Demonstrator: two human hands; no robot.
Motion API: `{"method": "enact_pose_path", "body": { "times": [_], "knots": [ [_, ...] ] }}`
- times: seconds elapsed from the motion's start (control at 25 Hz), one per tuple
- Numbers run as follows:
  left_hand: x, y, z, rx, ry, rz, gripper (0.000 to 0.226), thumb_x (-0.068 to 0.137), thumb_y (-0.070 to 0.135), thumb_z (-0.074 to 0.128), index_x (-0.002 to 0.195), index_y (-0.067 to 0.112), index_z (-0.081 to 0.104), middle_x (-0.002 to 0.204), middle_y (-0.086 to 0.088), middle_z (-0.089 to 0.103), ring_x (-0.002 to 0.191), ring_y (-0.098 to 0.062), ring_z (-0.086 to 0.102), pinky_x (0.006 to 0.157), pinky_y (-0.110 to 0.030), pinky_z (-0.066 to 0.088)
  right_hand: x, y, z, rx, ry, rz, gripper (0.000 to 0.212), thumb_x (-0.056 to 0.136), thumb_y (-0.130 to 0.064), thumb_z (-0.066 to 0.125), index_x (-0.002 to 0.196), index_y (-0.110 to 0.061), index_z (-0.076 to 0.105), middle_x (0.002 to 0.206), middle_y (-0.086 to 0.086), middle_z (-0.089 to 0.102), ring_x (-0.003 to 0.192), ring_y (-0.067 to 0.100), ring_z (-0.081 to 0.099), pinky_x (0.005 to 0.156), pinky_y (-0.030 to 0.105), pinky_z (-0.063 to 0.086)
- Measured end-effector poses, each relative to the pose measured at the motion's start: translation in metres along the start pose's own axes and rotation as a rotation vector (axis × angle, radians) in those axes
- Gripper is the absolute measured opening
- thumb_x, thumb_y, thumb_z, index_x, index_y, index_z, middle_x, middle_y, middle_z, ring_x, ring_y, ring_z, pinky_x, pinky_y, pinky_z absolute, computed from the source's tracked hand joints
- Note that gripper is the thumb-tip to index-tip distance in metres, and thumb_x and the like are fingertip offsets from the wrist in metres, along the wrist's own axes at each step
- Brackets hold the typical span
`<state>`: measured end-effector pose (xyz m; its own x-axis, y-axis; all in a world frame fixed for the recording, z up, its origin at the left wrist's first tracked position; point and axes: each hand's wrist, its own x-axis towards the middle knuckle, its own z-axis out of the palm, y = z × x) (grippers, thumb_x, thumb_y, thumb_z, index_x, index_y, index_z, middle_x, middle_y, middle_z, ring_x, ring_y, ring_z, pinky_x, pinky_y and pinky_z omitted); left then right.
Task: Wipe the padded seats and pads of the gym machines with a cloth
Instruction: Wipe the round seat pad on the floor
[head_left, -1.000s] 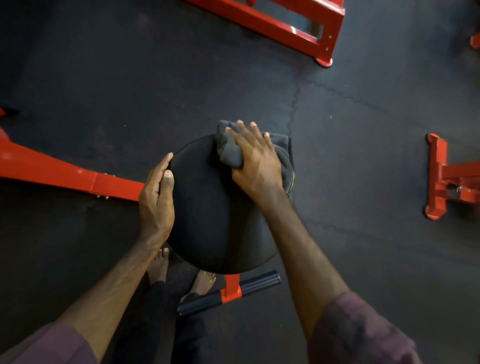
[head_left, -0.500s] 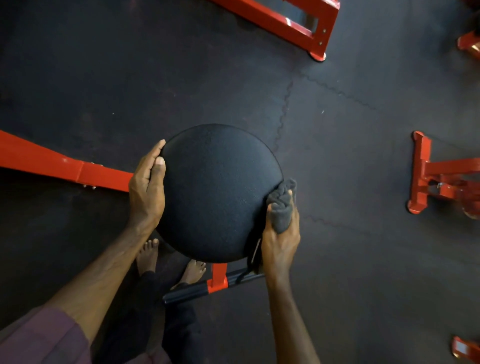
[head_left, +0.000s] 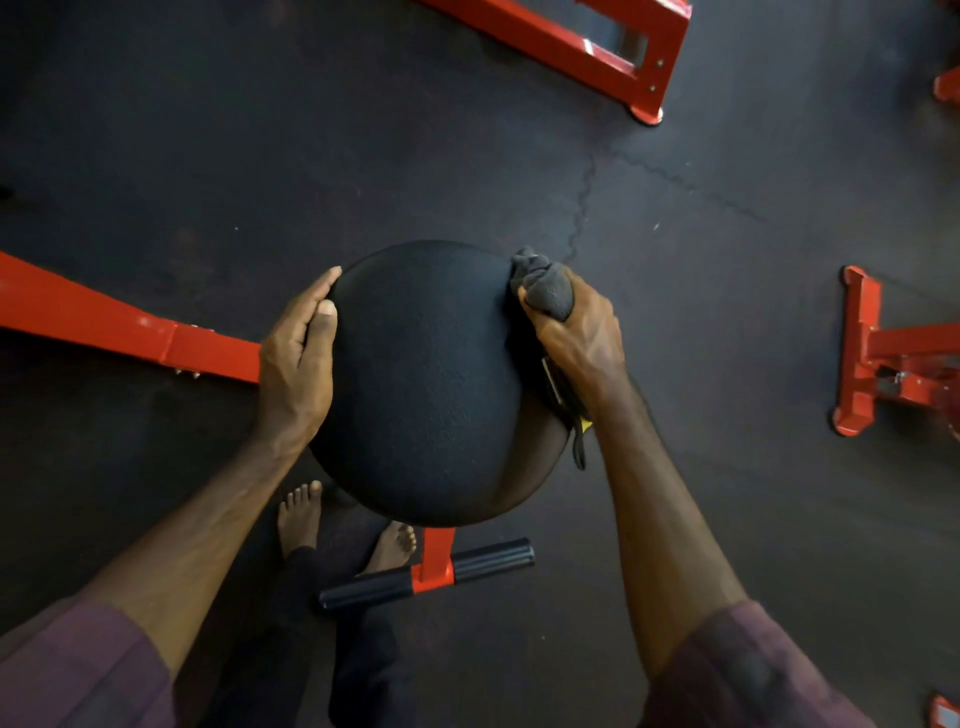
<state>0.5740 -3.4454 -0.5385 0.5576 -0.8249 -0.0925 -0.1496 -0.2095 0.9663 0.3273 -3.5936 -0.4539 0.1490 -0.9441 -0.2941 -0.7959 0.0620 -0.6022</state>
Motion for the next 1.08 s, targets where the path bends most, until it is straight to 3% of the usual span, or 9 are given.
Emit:
{"method": "enact_pose_path", "body": {
  "times": [0.2, 0.36, 0.52, 0.68, 0.76, 0.88, 0.96, 1.08],
  "knots": [
    [0.033, 0.013, -0.001, 0.106, -0.179, 0.025, 0.038, 0.112, 0.022, 0.047, 0.148, 0.022, 0.061, 0.150, 0.012, 0.059, 0.141, 0.003, 0.049, 0.121, -0.021, 0.036, 0.023, -0.008, 0.001, -0.077, -0.085, -0.073, 0.039, 0.090, -0.057, 0.070, 0.126, -0.043, 0.064, 0.113, -0.011, 0.075, 0.111, 0.020, 0.070, 0.096, 0.040, 0.056],
    [0.065, 0.026, 0.006, 0.193, -0.381, 0.095, 0.038, 0.112, 0.026, 0.047, 0.146, 0.029, 0.062, 0.149, 0.017, 0.059, 0.141, 0.008, 0.047, 0.122, -0.022, 0.034, 0.030, -0.012, 0.006, -0.101, -0.092, -0.139, 0.042, 0.089, -0.057, 0.069, 0.127, -0.042, 0.061, 0.113, -0.011, 0.074, 0.109, 0.021, 0.070, 0.095, 0.042, 0.056],
    [0.099, 0.037, 0.023, 0.287, -0.550, 0.184, 0.039, 0.109, 0.032, 0.049, 0.147, 0.034, 0.061, 0.152, 0.017, 0.057, 0.143, 0.008, 0.044, 0.126, -0.033, 0.033, 0.034, -0.011, 0.009, -0.111, -0.091, -0.168, 0.039, 0.090, -0.054, 0.069, 0.126, -0.040, 0.062, 0.114, -0.011, 0.074, 0.109, 0.021, 0.069, 0.095, 0.043, 0.056],
    [0.126, 0.045, 0.044, 0.573, -0.703, 0.330, 0.052, 0.101, 0.062, 0.039, 0.151, 0.053, 0.048, 0.163, 0.023, 0.040, 0.152, -0.005, 0.036, 0.126, -0.053, 0.029, 0.039, -0.013, 0.014, -0.113, -0.084, -0.180, 0.042, 0.089, -0.055, 0.069, 0.128, -0.040, 0.062, 0.116, -0.013, 0.074, 0.112, 0.019, 0.069, 0.097, 0.043, 0.056],
    [0.126, 0.053, 0.045, 0.587, -0.607, 0.340, 0.053, 0.101, 0.066, 0.036, 0.152, 0.054, 0.045, 0.165, 0.024, 0.038, 0.153, -0.008, 0.036, 0.124, -0.057, 0.031, 0.030, -0.006, 0.013, -0.074, -0.035, -0.127, 0.042, 0.089, -0.058, 0.068, 0.127, -0.040, 0.062, 0.116, -0.013, 0.073, 0.112, 0.018, 0.069, 0.095, 0.037, 0.055],
    [0.074, 0.042, 0.016, 0.365, -0.150, 0.331, 0.042, 0.112, 0.040, 0.044, 0.147, 0.024, 0.062, 0.154, 0.004, 0.057, 0.144, -0.010, 0.050, 0.120, -0.043, 0.040, -0.003, 0.009, 0.015, 0.003, 0.080, -0.030, 0.045, 0.091, -0.058, 0.067, 0.132, -0.040, 0.060, 0.122, -0.012, 0.071, 0.115, 0.018, 0.067, 0.094, 0.033, 0.052],
    [0.010, 0.025, -0.014, 0.249, 0.080, 0.141, 0.039, 0.114, 0.027, 0.043, 0.144, 0.013, 0.063, 0.149, -0.002, 0.060, 0.139, -0.008, 0.052, 0.120, -0.035, 0.040, -0.024, 0.016, 0.016, 0.070, 0.154, 0.030, 0.049, 0.092, -0.060, 0.065, 0.138, -0.046, 0.056, 0.131, -0.015, 0.068, 0.121, 0.016, 0.065, 0.101, 0.036, 0.052],
    [-0.066, 0.013, -0.028, 0.056, 0.156, -0.268, 0.043, 0.115, 0.032, 0.037, 0.151, 0.017, 0.055, 0.153, 0.005, 0.054, 0.139, 0.005, 0.047, 0.122, -0.026, 0.036, -0.051, 0.017, 0.021, 0.157, 0.257, 0.179, 0.053, 0.093, -0.063, 0.065, 0.142, -0.049, 0.052, 0.139, -0.015, 0.064, 0.128, 0.017, 0.061, 0.107, 0.040, 0.049]
  ]
}}
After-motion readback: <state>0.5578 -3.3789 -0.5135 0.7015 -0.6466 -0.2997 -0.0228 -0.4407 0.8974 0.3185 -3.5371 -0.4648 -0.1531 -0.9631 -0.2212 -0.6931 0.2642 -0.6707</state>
